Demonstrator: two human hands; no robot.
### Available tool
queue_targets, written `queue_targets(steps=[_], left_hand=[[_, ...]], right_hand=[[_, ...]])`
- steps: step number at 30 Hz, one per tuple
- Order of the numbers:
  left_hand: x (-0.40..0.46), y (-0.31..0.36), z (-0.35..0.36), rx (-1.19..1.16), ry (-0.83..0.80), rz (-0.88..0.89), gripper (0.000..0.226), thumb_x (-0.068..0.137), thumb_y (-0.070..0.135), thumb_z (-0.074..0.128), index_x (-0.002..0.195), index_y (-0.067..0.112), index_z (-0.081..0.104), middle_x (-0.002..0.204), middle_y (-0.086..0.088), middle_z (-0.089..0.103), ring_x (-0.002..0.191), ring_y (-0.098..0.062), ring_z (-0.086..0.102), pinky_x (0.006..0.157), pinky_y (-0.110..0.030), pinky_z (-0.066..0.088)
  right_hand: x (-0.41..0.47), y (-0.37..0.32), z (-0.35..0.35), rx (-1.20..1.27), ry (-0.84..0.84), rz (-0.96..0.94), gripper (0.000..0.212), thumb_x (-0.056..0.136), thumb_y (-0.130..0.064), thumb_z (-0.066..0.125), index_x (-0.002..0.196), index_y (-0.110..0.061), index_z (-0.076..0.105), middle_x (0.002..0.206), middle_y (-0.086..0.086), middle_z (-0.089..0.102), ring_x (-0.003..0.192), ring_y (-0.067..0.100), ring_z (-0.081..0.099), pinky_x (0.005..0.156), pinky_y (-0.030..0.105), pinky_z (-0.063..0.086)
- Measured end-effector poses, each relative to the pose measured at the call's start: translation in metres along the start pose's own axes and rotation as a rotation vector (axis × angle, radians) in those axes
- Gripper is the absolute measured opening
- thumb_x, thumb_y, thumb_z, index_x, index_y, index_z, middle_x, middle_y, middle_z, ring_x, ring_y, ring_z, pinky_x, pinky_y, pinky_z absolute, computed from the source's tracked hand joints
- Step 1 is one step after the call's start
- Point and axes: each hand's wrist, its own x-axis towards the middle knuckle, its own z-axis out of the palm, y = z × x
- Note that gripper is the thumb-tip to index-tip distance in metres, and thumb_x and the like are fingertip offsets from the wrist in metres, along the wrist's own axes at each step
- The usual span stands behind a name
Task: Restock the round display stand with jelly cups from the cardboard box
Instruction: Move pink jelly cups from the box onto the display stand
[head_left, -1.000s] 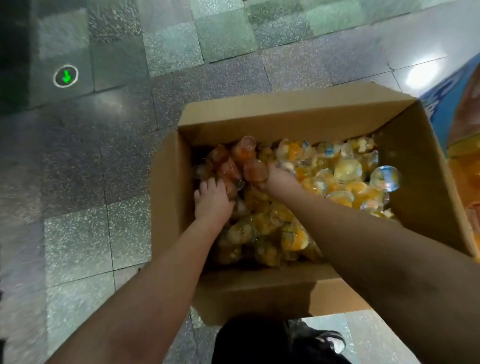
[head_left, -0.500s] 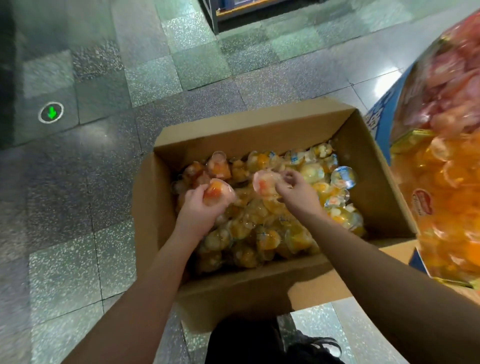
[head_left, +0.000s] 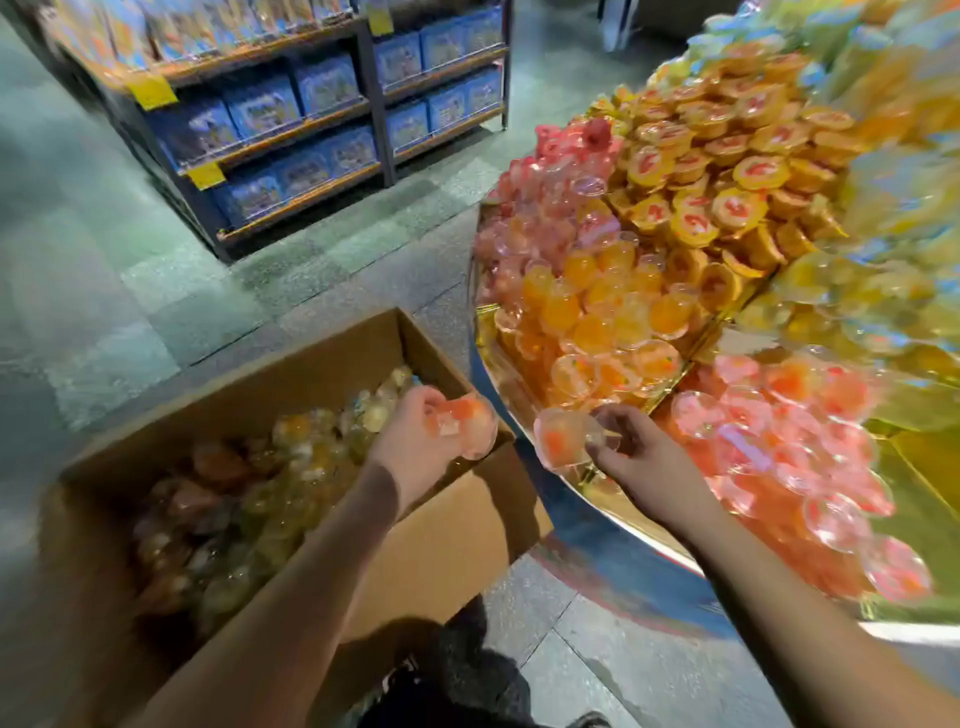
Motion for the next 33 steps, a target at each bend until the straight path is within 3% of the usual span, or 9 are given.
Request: queue_targets(steps=[4,6,8,12,16,20,23,27,33], left_hand=[[-0.010,0.071,0.070,0.092,-0.103,0.176,0.057,0.074,0.037,0.081,0.118,0.029,0.046,0.097,0.020,0.051,0.084,-0.002,0.054,0.069,-0.025,0.047],[-0.014,0.100,0.104,0.145,-0.139,0.236,0.058,0.076,0.036,0.079,0.123,0.027,0.046,0.106,0.014,0.055,0.090,-0.009,0.055,0.069,-0.024,0.044],[-0.018,0.125,0.136,0.177,-0.178,0.276,0.062,0.076,0.035,0.078,0.127,0.025,0.045,0.119,0.005,0.056,0.101,-0.016,0.056,0.079,-0.030,0.046],[-0.025,0.165,0.186,0.265,-0.234,0.378,0.064,0.078,0.028,0.077,0.132,0.019,0.043,0.125,0.001,0.054,0.105,-0.017,0.053,0.081,-0.027,0.040],[-0.021,0.191,0.222,0.367,-0.276,0.476,0.064,0.080,0.027,0.075,0.134,0.018,0.042,0.127,0.003,0.053,0.105,-0.016,0.052,0.078,-0.026,0.040],[0.003,0.203,0.244,0.466,-0.280,0.525,0.062,0.080,0.026,0.073,0.132,0.016,0.042,0.131,-0.002,0.053,0.116,-0.022,0.053,0.087,-0.033,0.047],[0.030,0.210,0.256,0.542,-0.278,0.545,0.056,0.079,0.023,0.069,0.129,0.014,0.045,0.126,-0.007,0.055,0.114,-0.027,0.051,0.082,-0.033,0.045],[0.066,0.219,0.270,0.617,-0.283,0.584,0.049,0.081,0.022,0.068,0.125,0.012,0.048,0.124,-0.010,0.056,0.117,-0.029,0.047,0.092,-0.037,0.045],[0.116,0.232,0.293,0.747,-0.322,0.644,0.045,0.087,0.018,0.056,0.131,0.014,0.046,0.127,-0.009,0.055,0.122,-0.032,0.043,0.098,-0.042,0.043]], right_hand=[[-0.037,0.045,-0.079,0.001,0.135,0.041,0.036,0.089,-0.028,0.069,0.123,-0.022,0.058,0.112,-0.008,0.063,0.099,0.014,0.060,0.083,0.029,0.045],[-0.053,0.068,-0.111,0.011,0.184,0.080,0.037,0.088,-0.029,0.070,0.123,-0.023,0.058,0.114,-0.008,0.063,0.103,0.015,0.062,0.085,0.030,0.047],[-0.068,0.088,-0.137,0.024,0.231,0.116,0.039,0.088,-0.027,0.071,0.124,-0.022,0.058,0.114,-0.008,0.064,0.104,0.015,0.063,0.085,0.028,0.045],[-0.090,0.122,-0.175,0.040,0.336,0.173,0.040,0.087,-0.028,0.071,0.125,-0.024,0.059,0.121,-0.007,0.066,0.104,0.013,0.064,0.081,0.024,0.044],[-0.097,0.147,-0.196,0.026,0.372,0.239,0.045,0.088,-0.031,0.069,0.130,-0.023,0.056,0.129,-0.009,0.063,0.106,0.012,0.063,0.085,0.027,0.046],[-0.088,0.162,-0.208,-0.021,0.387,0.285,0.050,0.088,-0.034,0.069,0.133,-0.022,0.053,0.134,-0.007,0.061,0.106,0.016,0.063,0.083,0.027,0.044],[-0.075,0.166,-0.216,-0.067,0.404,0.300,0.049,0.088,-0.034,0.069,0.133,-0.022,0.053,0.134,-0.007,0.061,0.107,0.018,0.063,0.081,0.026,0.043],[-0.050,0.172,-0.225,-0.113,0.417,0.330,0.051,0.087,-0.036,0.070,0.132,-0.021,0.053,0.134,-0.005,0.061,0.100,0.019,0.065,0.079,0.027,0.045],[0.001,0.182,-0.233,-0.192,0.406,0.430,0.047,0.088,-0.035,0.067,0.131,-0.019,0.054,0.128,0.001,0.065,0.108,0.026,0.064,0.083,0.033,0.050]])
